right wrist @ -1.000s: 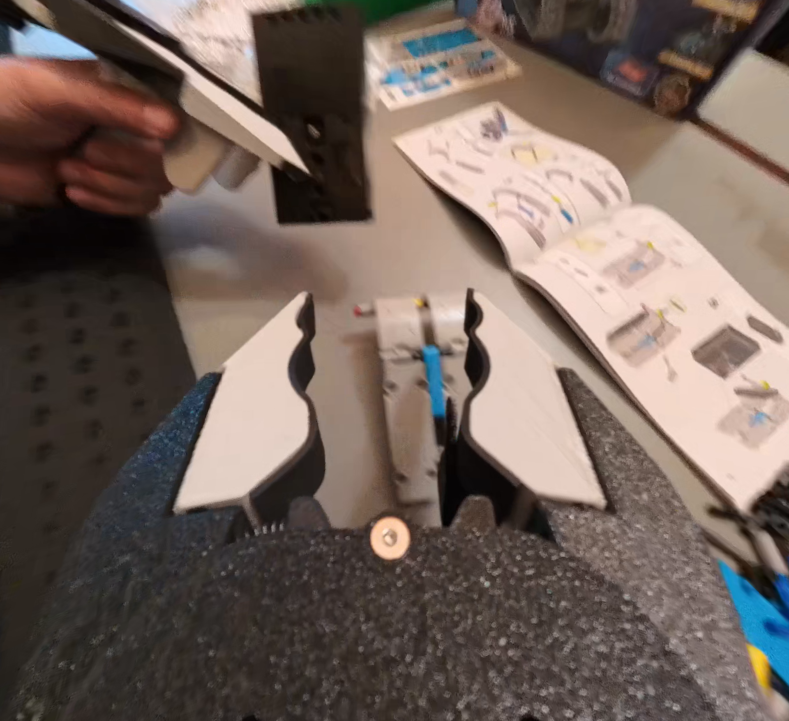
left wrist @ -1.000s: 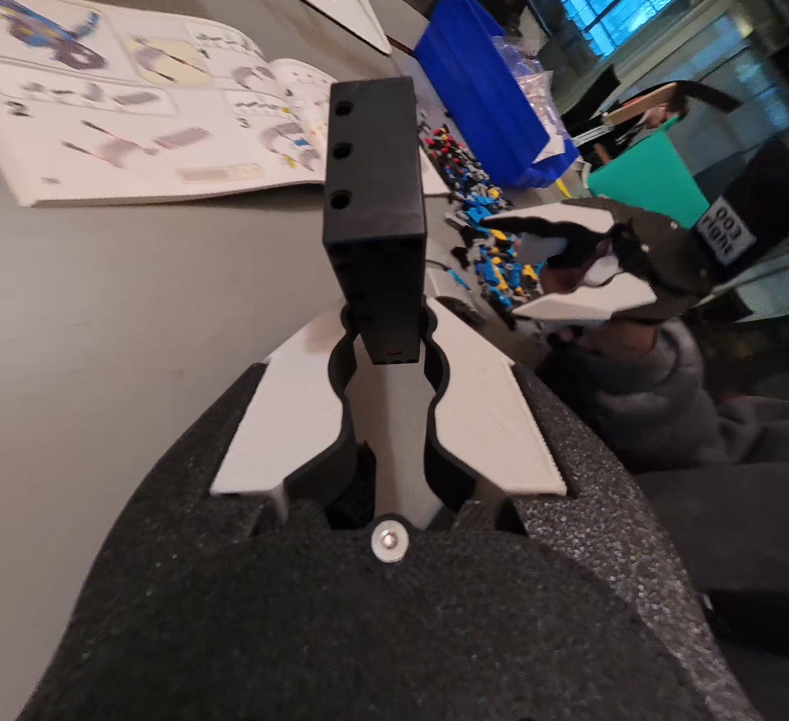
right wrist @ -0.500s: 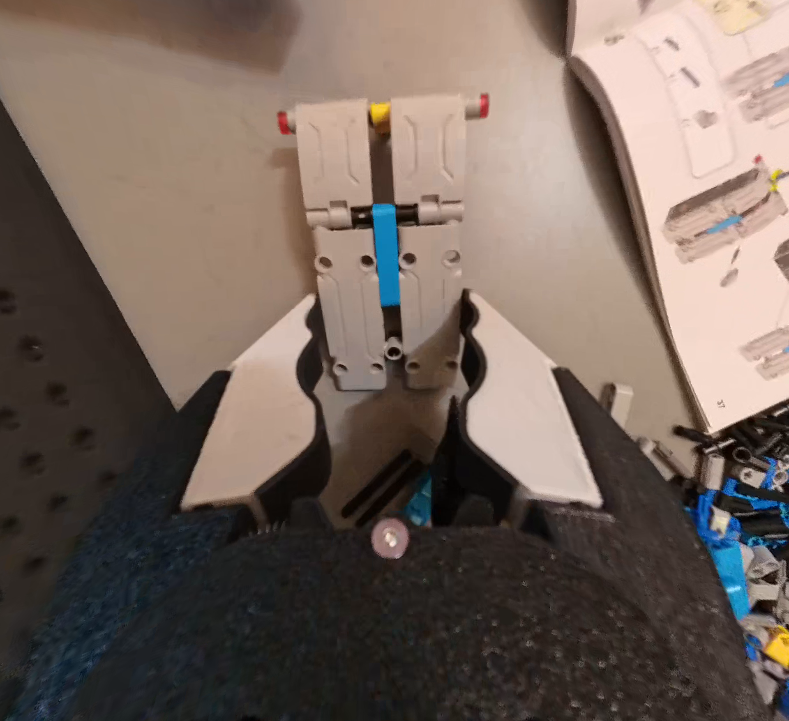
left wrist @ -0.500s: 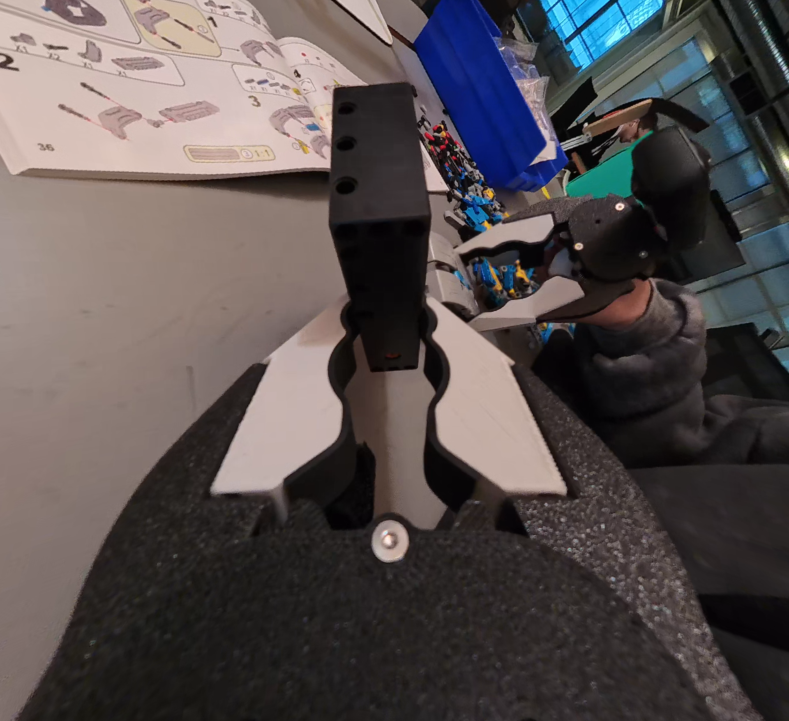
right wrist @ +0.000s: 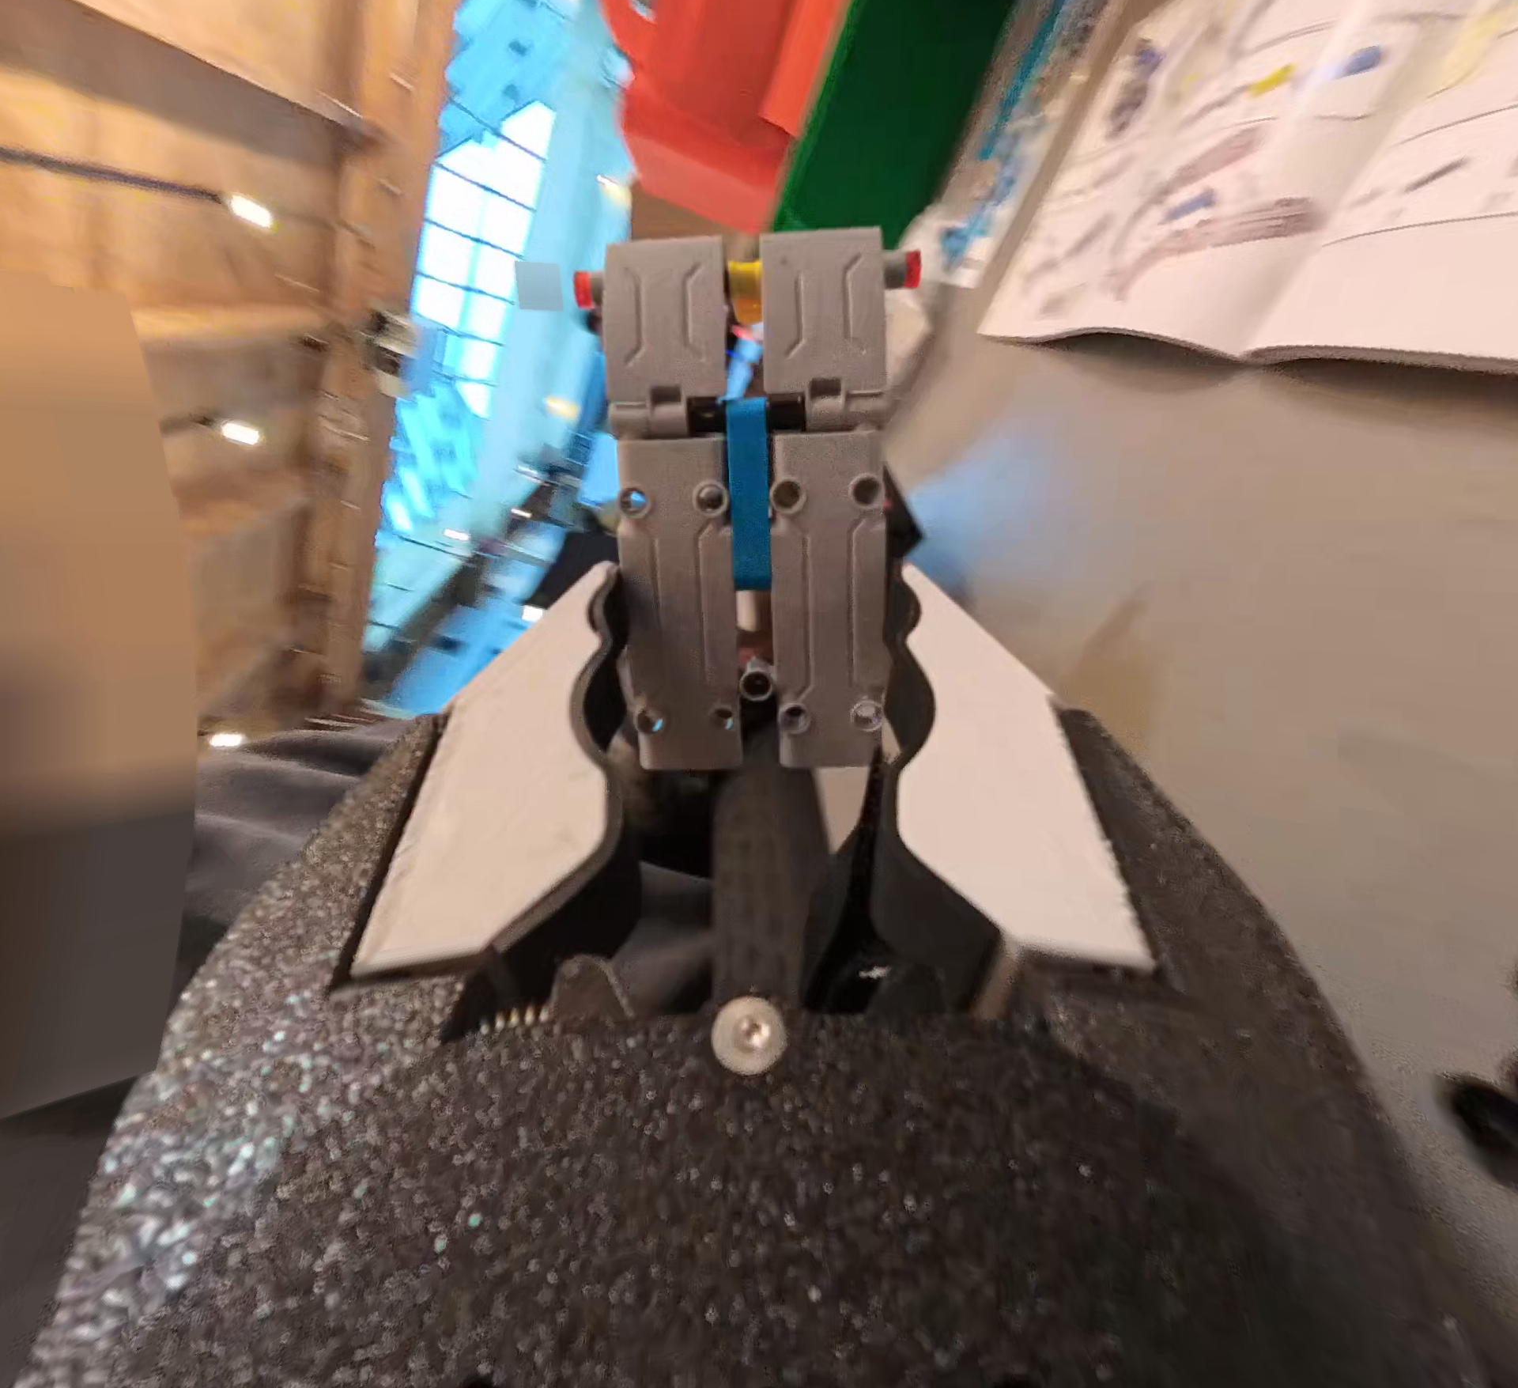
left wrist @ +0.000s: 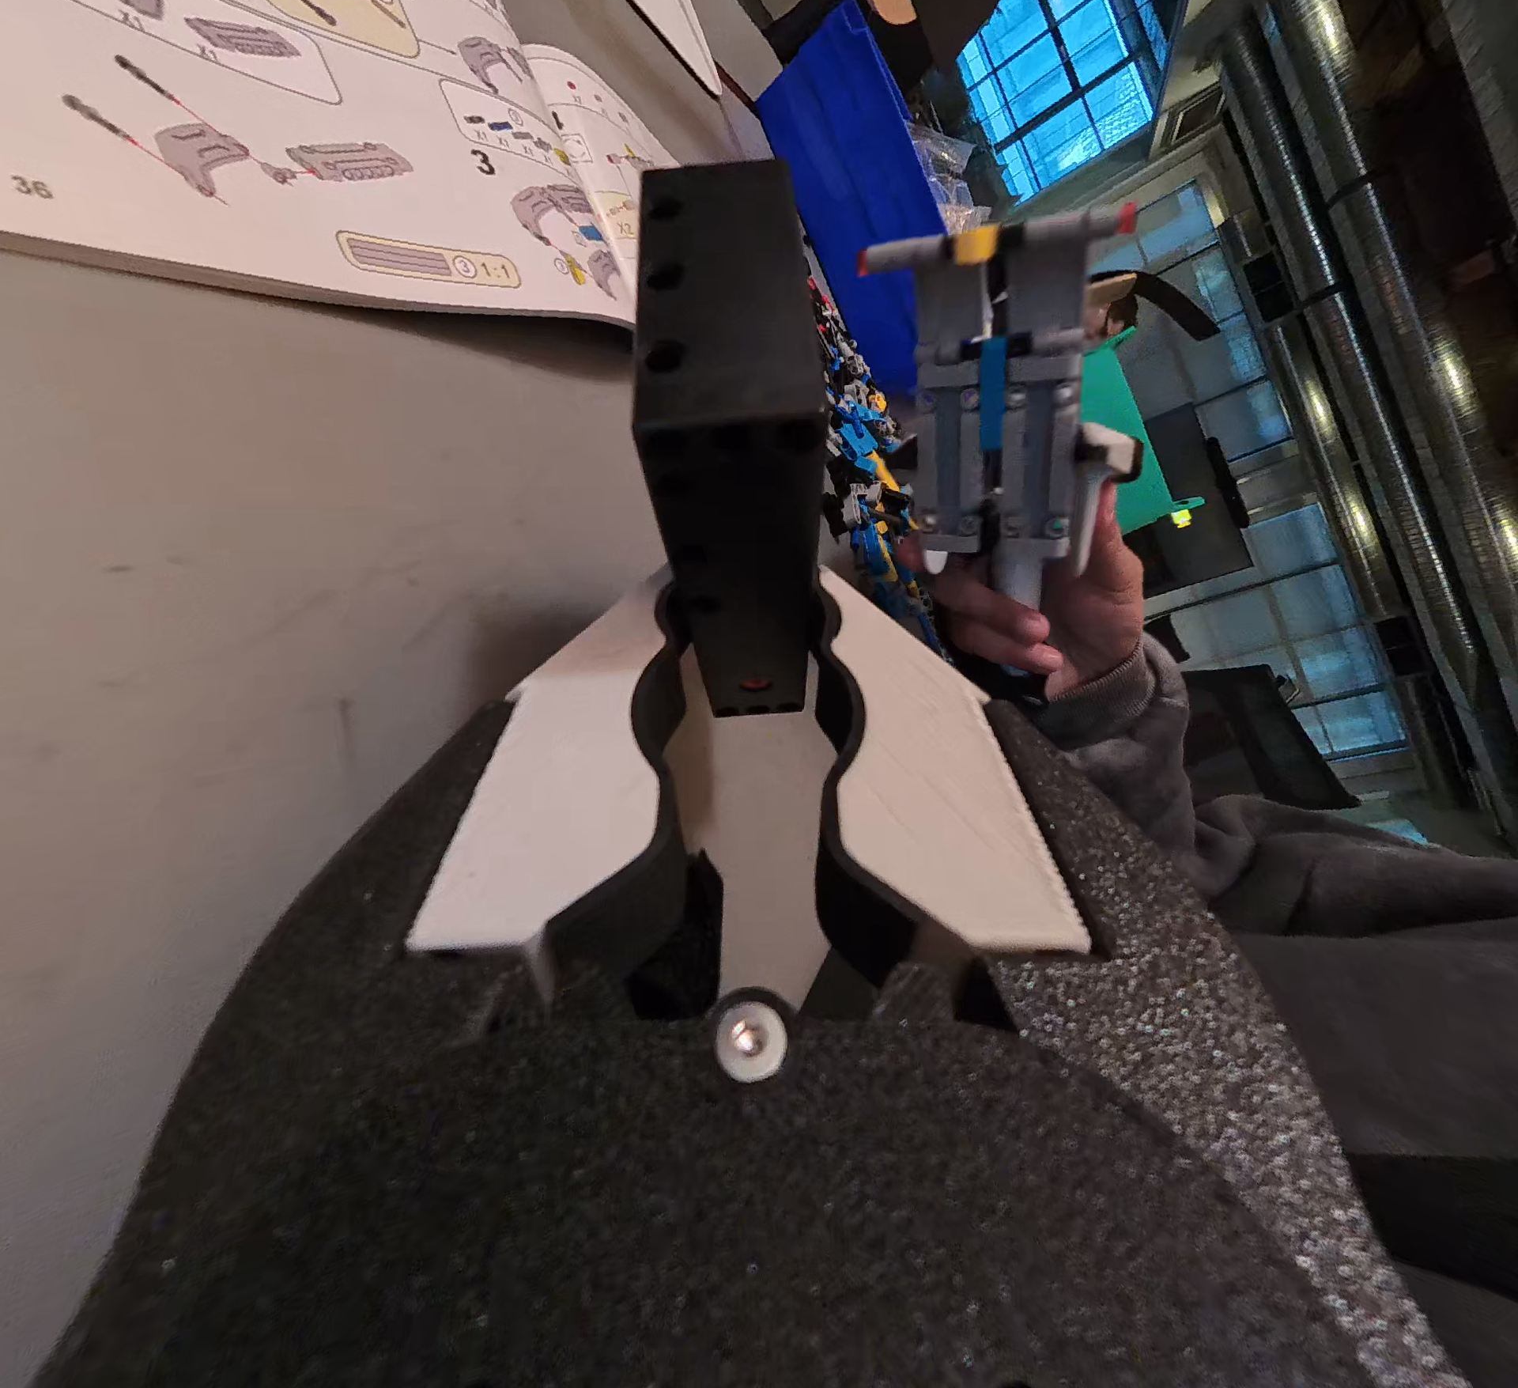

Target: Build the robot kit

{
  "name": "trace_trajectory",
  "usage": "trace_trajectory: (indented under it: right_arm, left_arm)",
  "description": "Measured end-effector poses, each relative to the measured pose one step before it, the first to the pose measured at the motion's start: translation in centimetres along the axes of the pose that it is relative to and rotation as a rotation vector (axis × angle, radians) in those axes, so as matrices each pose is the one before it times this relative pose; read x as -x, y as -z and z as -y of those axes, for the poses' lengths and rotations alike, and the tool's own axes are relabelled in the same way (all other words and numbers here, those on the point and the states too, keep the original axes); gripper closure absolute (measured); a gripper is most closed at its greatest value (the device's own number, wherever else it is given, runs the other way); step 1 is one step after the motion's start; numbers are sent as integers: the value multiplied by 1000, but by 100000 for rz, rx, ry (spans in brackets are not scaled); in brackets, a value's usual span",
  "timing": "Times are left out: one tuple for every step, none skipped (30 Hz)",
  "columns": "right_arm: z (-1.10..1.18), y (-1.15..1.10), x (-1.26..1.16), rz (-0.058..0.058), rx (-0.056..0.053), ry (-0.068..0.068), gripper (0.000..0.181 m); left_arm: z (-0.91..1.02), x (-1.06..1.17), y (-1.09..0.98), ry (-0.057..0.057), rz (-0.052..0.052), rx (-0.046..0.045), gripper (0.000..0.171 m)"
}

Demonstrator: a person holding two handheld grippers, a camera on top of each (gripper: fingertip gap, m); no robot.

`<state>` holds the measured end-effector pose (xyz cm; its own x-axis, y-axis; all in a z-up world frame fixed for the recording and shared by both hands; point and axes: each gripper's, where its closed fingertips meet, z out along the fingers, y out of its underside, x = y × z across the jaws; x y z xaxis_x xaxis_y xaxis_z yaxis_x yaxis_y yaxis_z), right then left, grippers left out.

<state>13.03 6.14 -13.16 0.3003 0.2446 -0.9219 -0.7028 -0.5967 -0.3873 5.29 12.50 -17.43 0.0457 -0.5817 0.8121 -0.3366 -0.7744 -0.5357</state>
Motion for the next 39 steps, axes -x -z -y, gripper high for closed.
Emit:
trace_trajectory:
  right_arm:
    - [140, -345, 863, 7102, -2634, -2058, 121]
    - [12, -498, 433, 3194, -1796, 254, 120]
    - [-314, -630, -330, -3055, 422, 3996, 120]
    - [-588, -731, -568, -6043, 2489, 7683, 120]
    - [-579, -775, -331, -5632, 2522, 7881, 119]
    - [-454, -760, 269, -2784, 1877, 6441, 120]
    - [-278, -670, 658, -743, 1128, 5911, 120]
    - [-96, -464, 397, -2273, 234, 5910, 119]
    - [-174, -304, 11, -4396, 782, 6747, 120]
    - [-106, -120, -156, -5304, 359, 7517, 120]
    - [-59, -4, -58, -4034, 470, 6277, 120]
    - [172, 152, -162, -3932, -503, 4945, 120]
    - [237, 183, -281, -3539, -844, 3895, 120]
    - [134, 70, -168, -1290, -324, 1518, 120]
    - [141, 7, 30, 1658, -821, -2156, 120]
    - [251, 92, 11, 3044, -1921, -4907, 120]
    - [380, 294, -98, 3527, -2724, -6187, 119]
    - [450, 586, -230, 2848, -2781, -5793, 119]
    - [733, 1007, -306, 963, -4287, -3750, 119]
    - [867, 1301, -241, -98, -4231, -2148, 120]
    - [942, 1482, -284, -1947, -3816, 12, 120]
    - [912, 1562, -612, -5097, -3270, 2765, 120]
    - [747, 1499, -881, -6818, -2398, 4640, 120]
    - [746, 1367, -872, -6239, -3509, 4620, 119]
    - [779, 1184, -740, -4130, -4846, 2721, 120]
    - [697, 879, -558, -1477, -5080, -22, 120]
    - [501, 550, -365, 1044, -4176, -2391, 120]
    - [354, 288, -221, 2490, -3109, -3622, 120]
    - [118, 76, -124, 2804, -1646, -3469, 120]
    - [-144, -94, -102, 2230, 278, -2642, 120]
    - [-214, -167, -49, 1943, 753, -2186, 120]
    - [-160, -174, 94, 2332, 350, -2354, 120]
    - [-74, -138, 208, 2531, -185, -2016, 119]
    - [-65, -147, 205, 2197, 1, -1165, 119]
    - [-136, -142, 89, 1110, 641, -656, 119]
    - [-201, -150, 34, 483, 1145, -79, 119]
    - [-261, -167, 32, 323, 1361, 10, 119]
    - [-254, -175, 57, 277, 1282, 64, 119]
    - [-235, -184, 65, 6, 1120, 588, 119]
  left_arm:
    - [-5, -44, -53, -502, 426, -130, 146]
    - [-20, -96, -114, -272, 163, -65, 146]
    - [-28, -186, -167, 270, -245, -213, 146]
    - [-55, -301, -246, 531, -748, -369, 146]
    - [-146, -338, -304, 367, -738, 105, 146]
    - [-157, -332, -334, 124, -451, 68, 146]
    - [-161, -329, -318, 106, -316, -52, 146]
    - [-130, -314, -267, 86, -104, -245, 146]
    - [-111, -292, -216, 41, 53, -322, 146]
    - [-91, -283, -156, 221, -124, -406, 146]
    - [-51, -295, -82, 276, -448, -520, 146]
    - [-133, -233, -53, -191, -315, 240, 146]
    - [-109, -60, -23, -596, 330, 174, 146]
    - [-73, 45, -5, -586, 473, 156, 146]
    - [-79, 26, -4, 96, -252, 475, 146]
    - [26, 79, 41, 815, -287, -137, 146]
    - [171, 157, 176, 875, -60, -839, 146]
    - [244, 197, 297, 776, -100, -800, 146]
    - [315, 292, 424, 20, 307, -977, 146]
    - [467, 461, 567, -1409, 1408, -1717, 146]
    - [581, 471, 666, -2874, 1899, -2262, 146]
    - [579, 351, 648, -2901, 1186, -2025, 146]
    - [468, 186, 551, -2121, 192, -1478, 146]
    - [370, 158, 371, -1446, 37, -1431, 146]
    - [203, 80, 158, -81, -638, -938, 146]
    - [-26, -62, -60, 1377, -1672, 159, 146]
    - [-179, -60, -200, 1021, -1407, 978, 146]
    - [-170, -46, -260, 369, -741, 1049, 146]
    - [-103, -67, -279, -34, -600, 619, 146]
    - [-77, -70, -292, -193, -612, 432, 146]
    - [-118, -109, -313, -66, -957, 723, 146]
    - [-116, -34, -284, 156, -632, 708, 146]
    - [-78, 91, -248, 120, 147, 468, 146]
    - [-43, 89, -217, 58, 180, 292, 146]
    - [-26, 73, -211, 126, 56, 213, 146]
    - [-29, 47, -199, -51, 45, 241, 146]
    - [-54, -7, -211, -221, -43, 296, 146]
    - [-4, -41, -203, -229, -70, -39, 146]
    - [-13, -86, -189, -189, -225, -75, 146]
